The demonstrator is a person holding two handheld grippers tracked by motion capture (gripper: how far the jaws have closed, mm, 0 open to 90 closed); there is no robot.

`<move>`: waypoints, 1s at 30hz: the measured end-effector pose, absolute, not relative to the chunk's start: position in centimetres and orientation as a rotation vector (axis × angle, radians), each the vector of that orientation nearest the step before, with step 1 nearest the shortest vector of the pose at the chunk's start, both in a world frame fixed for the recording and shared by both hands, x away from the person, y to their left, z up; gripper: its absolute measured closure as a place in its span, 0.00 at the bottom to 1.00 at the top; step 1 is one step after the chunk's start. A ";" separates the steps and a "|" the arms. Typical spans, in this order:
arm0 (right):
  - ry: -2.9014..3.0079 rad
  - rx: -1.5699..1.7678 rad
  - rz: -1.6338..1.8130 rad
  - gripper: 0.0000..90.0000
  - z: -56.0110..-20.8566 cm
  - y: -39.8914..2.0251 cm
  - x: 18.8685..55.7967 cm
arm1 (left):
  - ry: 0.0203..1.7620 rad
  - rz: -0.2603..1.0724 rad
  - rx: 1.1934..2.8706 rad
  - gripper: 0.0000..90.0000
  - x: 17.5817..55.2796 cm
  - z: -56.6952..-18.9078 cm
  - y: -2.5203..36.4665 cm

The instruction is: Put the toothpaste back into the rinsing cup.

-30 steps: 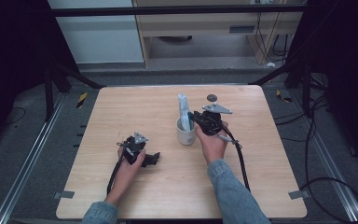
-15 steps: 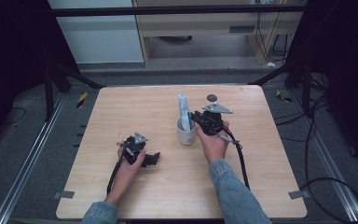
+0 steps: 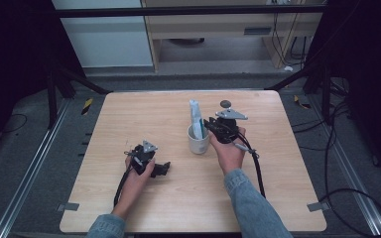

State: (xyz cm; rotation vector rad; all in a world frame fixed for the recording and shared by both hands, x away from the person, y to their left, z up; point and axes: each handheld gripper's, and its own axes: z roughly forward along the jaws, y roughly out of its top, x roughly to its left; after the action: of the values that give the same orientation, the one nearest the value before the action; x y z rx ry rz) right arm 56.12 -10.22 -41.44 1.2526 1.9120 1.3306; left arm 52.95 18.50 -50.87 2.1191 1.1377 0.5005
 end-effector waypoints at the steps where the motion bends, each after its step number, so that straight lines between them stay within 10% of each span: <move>1: 1.912 1.250 1.330 0.79 -41.4 -10.2 56.1 | 1.138 0.500 2.119 0.00 52.9 -50.9 18.5; 30: 1.961 1.203 1.246 0.41 -39.3 -10.9 55.2 | 1.138 0.500 2.119 0.00 52.9 -50.9 18.5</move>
State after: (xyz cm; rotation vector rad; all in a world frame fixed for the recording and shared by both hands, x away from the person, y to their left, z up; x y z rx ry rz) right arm 55.19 -10.93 -39.27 1.2033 1.9612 1.2463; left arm 52.95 18.50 -50.87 2.1193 1.1379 0.5000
